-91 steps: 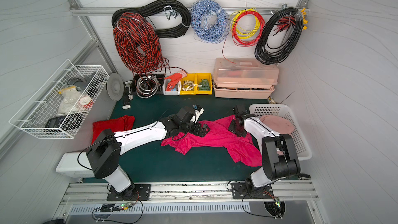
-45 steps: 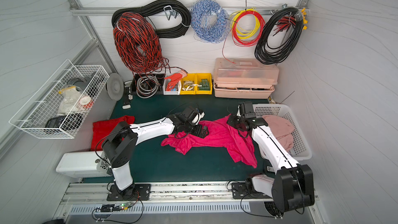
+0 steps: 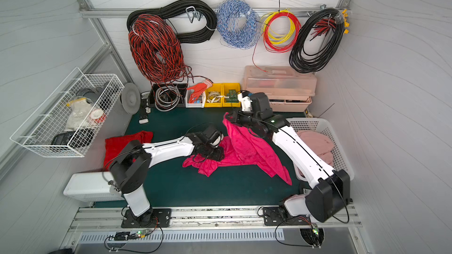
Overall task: Fold and stack t-shirts
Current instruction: Flatten out the T-shirt at the center of the board.
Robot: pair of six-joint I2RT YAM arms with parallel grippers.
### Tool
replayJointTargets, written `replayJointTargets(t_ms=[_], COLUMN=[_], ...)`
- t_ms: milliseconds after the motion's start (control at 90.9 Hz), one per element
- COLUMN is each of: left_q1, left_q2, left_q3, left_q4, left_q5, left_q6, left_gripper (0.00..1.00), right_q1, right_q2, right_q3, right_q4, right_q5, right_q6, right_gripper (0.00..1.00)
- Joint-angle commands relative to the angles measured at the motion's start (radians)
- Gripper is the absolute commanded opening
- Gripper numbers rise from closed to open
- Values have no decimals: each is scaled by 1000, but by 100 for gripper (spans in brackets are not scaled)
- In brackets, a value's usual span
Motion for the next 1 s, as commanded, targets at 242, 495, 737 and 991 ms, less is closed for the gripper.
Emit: replayJointTargets(t_ms=[242,495,737,991], left_q1=[30,39,39,39], left_q2=[-767,-755,-673,-674], left_q3=[-312,-339,-343,-305], left_q4=[44,77,139,125], left_q5=[-313,-273,-286,-336], left_q6=[-51,-31,-24,-2], left_gripper=[100,100,98,0], right_q1=[227,276,277,267], right_q2=[355,443,415,380], right_q3=[208,325,354,335], right_q4=[96,63,34,15], right_q5=[-13,-26,-38,-22], right_q6=[60,62,50,31], right_gripper=[0,0,0,0])
